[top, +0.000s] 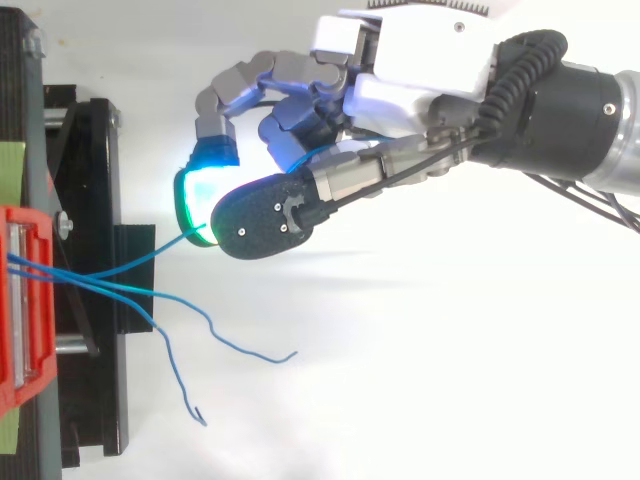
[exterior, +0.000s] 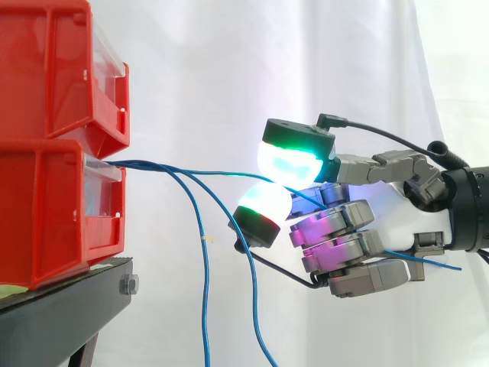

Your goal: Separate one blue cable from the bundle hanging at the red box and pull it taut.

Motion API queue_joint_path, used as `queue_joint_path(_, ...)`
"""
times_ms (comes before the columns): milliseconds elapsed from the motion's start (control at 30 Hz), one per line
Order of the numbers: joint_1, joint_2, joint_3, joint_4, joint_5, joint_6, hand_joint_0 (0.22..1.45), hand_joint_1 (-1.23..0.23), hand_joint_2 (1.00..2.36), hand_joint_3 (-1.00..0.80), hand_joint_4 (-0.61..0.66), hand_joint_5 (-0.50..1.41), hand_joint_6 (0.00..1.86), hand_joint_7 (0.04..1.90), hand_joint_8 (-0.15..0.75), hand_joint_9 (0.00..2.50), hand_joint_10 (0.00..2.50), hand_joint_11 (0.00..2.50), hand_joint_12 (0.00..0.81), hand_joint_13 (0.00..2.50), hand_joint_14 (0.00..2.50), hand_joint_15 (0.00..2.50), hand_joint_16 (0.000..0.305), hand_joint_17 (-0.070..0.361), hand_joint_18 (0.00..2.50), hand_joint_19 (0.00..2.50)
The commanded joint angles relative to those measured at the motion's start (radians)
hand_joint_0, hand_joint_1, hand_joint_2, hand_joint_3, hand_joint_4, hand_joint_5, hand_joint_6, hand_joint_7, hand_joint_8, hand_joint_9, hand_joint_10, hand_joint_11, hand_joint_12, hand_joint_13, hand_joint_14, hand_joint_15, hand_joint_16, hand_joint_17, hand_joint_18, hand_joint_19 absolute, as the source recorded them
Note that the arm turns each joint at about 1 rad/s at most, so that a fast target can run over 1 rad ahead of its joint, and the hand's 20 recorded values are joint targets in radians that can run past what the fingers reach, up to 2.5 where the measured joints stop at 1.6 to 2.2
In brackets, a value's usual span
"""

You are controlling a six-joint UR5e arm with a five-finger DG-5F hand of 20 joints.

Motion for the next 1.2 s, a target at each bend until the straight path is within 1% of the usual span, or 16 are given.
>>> queue_joint_path(0, -0.001, 0.0, 0.0, 0.0, 0.0, 0.0, 0.82, -0.78, 1.02, -0.02, 0.08, -0.21, 0.83, 1.13, 0.25, 0.82, 1.79, 1.48, 0.25, 0.86, 2.5, 1.68, 0.017, 0.038, 1.41, 1.95)
queue_joint_path(1100, 0.0, 0.0, 0.0, 0.0, 0.0, 0.0, 0.82, -0.79, 1.02, -0.02, 0.07, -0.2, 0.82, 1.14, 0.252, 0.84, 1.76, 1.51, 0.248, 0.88, 2.5, 1.67, 0.018, 0.04, 1.42, 1.95)
queue_joint_path(1167, 0.0, 0.0, 0.0, 0.0, 0.0, 0.0, 0.82, -0.79, 1.02, -0.02, 0.07, -0.2, 0.82, 1.14, 0.246, 0.84, 1.76, 1.51, 0.251, 0.88, 2.5, 1.7, 0.018, 0.041, 1.42, 1.96)
